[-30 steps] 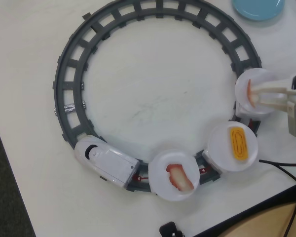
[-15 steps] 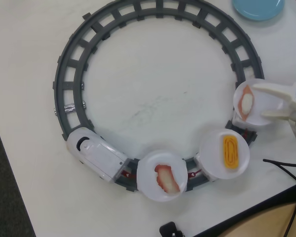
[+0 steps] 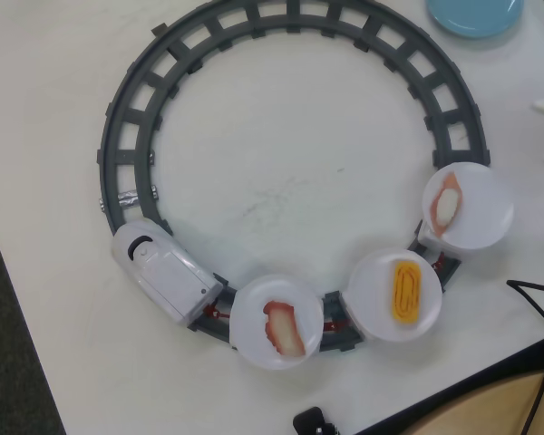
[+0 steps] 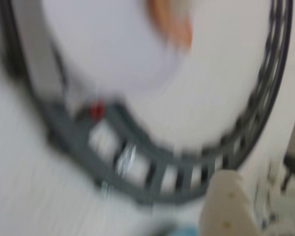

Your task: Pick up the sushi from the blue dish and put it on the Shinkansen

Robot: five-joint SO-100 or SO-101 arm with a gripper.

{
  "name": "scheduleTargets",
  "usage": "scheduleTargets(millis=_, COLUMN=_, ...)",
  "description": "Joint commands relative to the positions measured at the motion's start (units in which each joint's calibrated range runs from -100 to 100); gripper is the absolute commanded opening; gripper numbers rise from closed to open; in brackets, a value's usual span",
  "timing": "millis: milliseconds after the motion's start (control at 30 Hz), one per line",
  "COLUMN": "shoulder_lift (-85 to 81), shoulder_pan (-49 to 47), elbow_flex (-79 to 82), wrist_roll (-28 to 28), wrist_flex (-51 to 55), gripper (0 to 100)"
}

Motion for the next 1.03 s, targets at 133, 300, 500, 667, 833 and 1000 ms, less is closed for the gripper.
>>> scheduleTargets(millis=133, shoulder_lift=-0.72, shoulder_pan=38.05, elbow_flex=4.89, wrist_roll=10.24, wrist_flex=-4.72, gripper=40)
scheduleTargets(millis=300, shoulder_lift=-5.32, shoulder_pan=47.56, elbow_flex=28.50, wrist_roll=10.60, wrist_flex=-21.58, gripper=40)
scheduleTargets(millis=500, shoulder_lift=-13.58, shoulder_pan=47.47, elbow_flex=38.55, wrist_roll=10.71, wrist_flex=-21.06, gripper=40)
scheduleTargets(millis=667, shoulder_lift=-15.75, shoulder_pan=42.36, elbow_flex=36.58, wrist_roll=10.71, wrist_flex=-11.65, gripper=40)
scheduleTargets(millis=833, shoulder_lift=-15.75, shoulder_pan=42.10, elbow_flex=36.22, wrist_roll=10.55, wrist_flex=-10.45, gripper=40)
scheduleTargets(millis=1000, shoulder_lift=-15.75, shoulder_pan=42.19, elbow_flex=36.22, wrist_roll=10.66, wrist_flex=-10.54, gripper=40)
